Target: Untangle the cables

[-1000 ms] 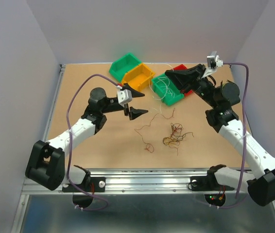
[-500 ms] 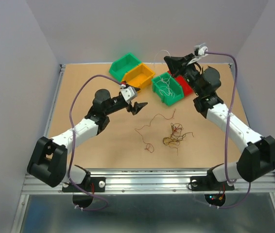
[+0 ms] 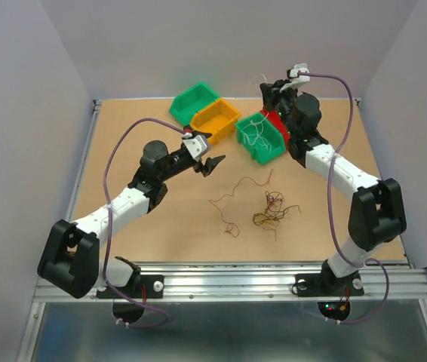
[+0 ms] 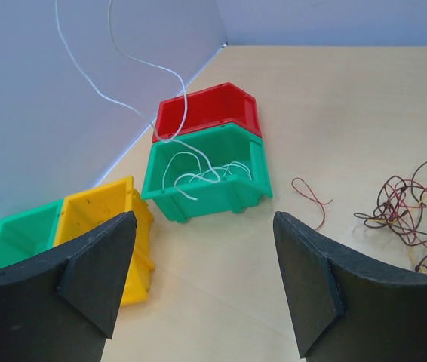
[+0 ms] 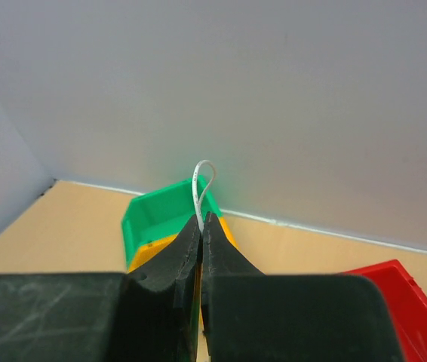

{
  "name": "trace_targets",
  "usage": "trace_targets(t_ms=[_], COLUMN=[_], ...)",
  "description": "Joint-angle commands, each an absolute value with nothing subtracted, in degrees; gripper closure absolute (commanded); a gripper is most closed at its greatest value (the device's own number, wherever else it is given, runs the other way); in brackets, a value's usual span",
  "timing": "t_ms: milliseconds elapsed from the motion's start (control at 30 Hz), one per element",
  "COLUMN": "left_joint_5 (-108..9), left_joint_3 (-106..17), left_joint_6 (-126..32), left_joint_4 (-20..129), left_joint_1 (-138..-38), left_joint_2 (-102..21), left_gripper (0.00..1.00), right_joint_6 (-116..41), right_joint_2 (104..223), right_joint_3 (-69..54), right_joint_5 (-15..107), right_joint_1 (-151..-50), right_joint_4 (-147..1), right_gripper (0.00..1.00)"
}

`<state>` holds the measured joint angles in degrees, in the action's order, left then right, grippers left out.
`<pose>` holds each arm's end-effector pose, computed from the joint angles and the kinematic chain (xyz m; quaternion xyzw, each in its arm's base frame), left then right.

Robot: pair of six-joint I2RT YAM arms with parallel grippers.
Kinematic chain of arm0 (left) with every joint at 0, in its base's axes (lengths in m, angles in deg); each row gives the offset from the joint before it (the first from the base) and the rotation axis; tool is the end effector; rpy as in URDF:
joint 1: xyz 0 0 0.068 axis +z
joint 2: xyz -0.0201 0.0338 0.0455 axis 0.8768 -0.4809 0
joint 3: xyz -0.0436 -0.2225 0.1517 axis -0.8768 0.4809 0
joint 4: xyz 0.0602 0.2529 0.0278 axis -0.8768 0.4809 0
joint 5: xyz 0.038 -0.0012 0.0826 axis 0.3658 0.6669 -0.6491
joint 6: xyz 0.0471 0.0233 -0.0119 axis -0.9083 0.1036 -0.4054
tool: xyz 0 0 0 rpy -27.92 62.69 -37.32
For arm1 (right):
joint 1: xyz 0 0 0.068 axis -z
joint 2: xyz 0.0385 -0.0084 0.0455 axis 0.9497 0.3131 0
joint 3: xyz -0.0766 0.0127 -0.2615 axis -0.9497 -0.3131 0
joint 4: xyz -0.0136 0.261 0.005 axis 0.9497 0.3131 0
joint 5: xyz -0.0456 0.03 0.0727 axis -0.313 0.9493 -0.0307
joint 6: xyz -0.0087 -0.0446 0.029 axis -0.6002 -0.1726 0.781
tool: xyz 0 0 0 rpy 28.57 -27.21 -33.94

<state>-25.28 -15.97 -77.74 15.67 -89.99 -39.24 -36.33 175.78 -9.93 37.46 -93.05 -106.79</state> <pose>0.2469 -0.1571 0.3133 0.4467 0.4722 -0.2384 0.7215 0.3673 0.1424 0.3712 -0.0648 0.6202 0.1911 0.7580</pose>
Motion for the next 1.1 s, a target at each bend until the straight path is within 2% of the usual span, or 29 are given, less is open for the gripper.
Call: trace_targets(t_ms=[0, 267, 467, 767, 1067], left_joint_5=[-26.2, -26.2, -26.3, -26.5, -26.4], left_joint_3=[-15.3, -15.2, -15.2, -15.3, -15.3], left_joint_6=[-78.8, -78.8, -78.6, -78.9, -79.1], left_joint_4=[13.2, 13.3, 13.4, 13.4, 13.7], left_joint_1=[-89.7, -89.7, -89.7, -89.7, -89.6], left_joint_2=[-37.0, -36.8, -36.2, -36.5, -36.2], left_gripper=[0.16, 0.16, 0.16, 0.16, 0.16], right_joint_6=[-37.7, -38.9, -38.5, -37.7, -36.7], right_joint_2=[176.6, 179.4, 183.7, 191.5, 186.5], right_joint_3=[-6.7, -9.6, -11.0, -13.1, -11.1], right_joint_5=[31.5, 29.4, 32.1, 29.1, 28.9], right_joint_1=[-91.7, -90.6, -90.6, -90.5, -90.2], right_joint_4=[-110.3, -110.8, -111.1, -110.8, -110.5], right_gripper=[1.00, 0.99, 1.00, 0.99, 0.99])
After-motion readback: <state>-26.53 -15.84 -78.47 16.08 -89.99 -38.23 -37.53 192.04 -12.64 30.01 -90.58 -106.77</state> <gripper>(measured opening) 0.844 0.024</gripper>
